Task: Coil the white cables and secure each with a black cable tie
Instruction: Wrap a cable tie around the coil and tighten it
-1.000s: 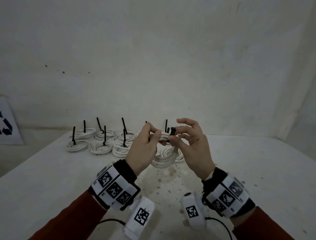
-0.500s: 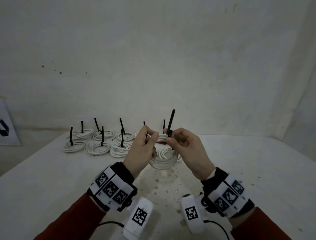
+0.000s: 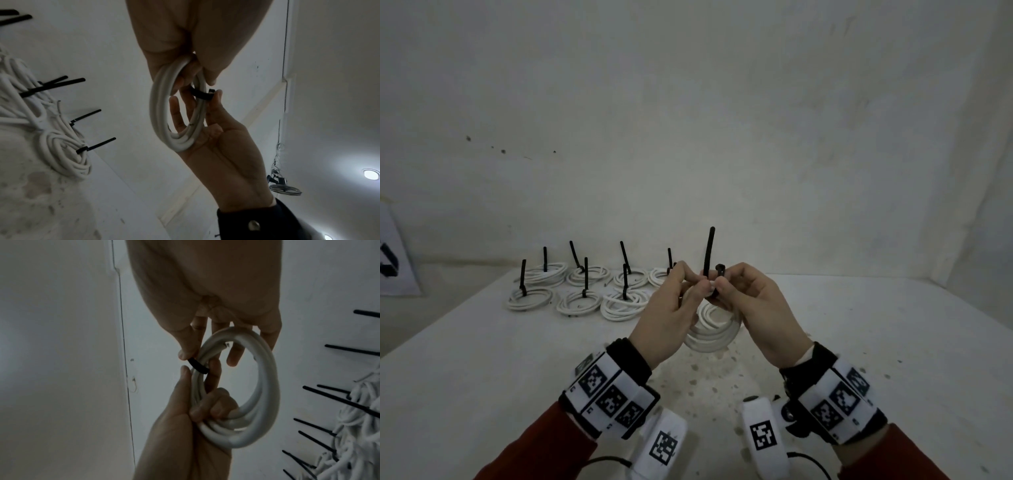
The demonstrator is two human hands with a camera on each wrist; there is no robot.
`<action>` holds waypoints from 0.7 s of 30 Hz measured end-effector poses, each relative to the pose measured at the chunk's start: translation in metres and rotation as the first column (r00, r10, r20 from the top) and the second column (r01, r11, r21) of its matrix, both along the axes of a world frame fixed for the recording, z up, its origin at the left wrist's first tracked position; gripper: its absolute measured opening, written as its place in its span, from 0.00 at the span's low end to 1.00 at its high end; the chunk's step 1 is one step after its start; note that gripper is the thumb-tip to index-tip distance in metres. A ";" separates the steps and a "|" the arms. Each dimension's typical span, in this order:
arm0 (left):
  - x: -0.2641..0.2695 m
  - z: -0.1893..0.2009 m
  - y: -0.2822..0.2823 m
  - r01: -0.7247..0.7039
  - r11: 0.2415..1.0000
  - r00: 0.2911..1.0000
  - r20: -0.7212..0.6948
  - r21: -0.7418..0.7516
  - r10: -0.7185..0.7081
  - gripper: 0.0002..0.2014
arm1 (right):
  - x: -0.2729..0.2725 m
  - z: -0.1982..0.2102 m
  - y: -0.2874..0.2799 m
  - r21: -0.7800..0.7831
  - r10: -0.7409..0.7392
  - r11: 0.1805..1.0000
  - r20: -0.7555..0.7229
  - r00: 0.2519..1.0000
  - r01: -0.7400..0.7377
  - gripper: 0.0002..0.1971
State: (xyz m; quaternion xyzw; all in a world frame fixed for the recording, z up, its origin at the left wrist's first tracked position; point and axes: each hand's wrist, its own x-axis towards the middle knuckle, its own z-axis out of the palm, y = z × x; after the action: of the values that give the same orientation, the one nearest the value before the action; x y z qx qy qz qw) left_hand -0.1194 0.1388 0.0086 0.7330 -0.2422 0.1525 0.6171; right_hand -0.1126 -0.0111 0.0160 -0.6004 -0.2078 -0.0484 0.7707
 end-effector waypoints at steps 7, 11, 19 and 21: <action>0.007 -0.001 0.001 0.004 1.000 1.000 0.006 0.008 -0.004 0.11 | 0.004 0.004 -0.002 -0.059 -0.006 0.998 -0.029 1.000 0.004 0.10; 0.008 0.006 0.003 0.135 0.975 0.982 -0.108 -0.173 -0.155 0.13 | 0.014 0.018 -0.007 0.010 -0.023 1.000 -0.102 0.994 0.024 0.12; 0.016 0.008 0.004 0.281 0.938 0.936 -0.157 -0.204 -0.315 0.13 | 0.030 0.033 -0.012 -0.027 -0.073 0.997 0.045 0.996 0.074 0.09; 0.020 0.008 0.006 0.293 0.932 0.932 -0.153 -0.212 -0.328 0.14 | 0.035 0.028 -0.012 -0.012 -0.143 0.989 0.086 0.986 0.145 0.05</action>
State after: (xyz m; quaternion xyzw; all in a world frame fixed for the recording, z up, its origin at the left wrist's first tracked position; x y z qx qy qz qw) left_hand -0.0998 0.1446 0.0164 0.6356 -0.2814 0.0054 0.7188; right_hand -0.0781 -0.0229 0.0444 -0.6181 -0.1969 -0.1276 0.7503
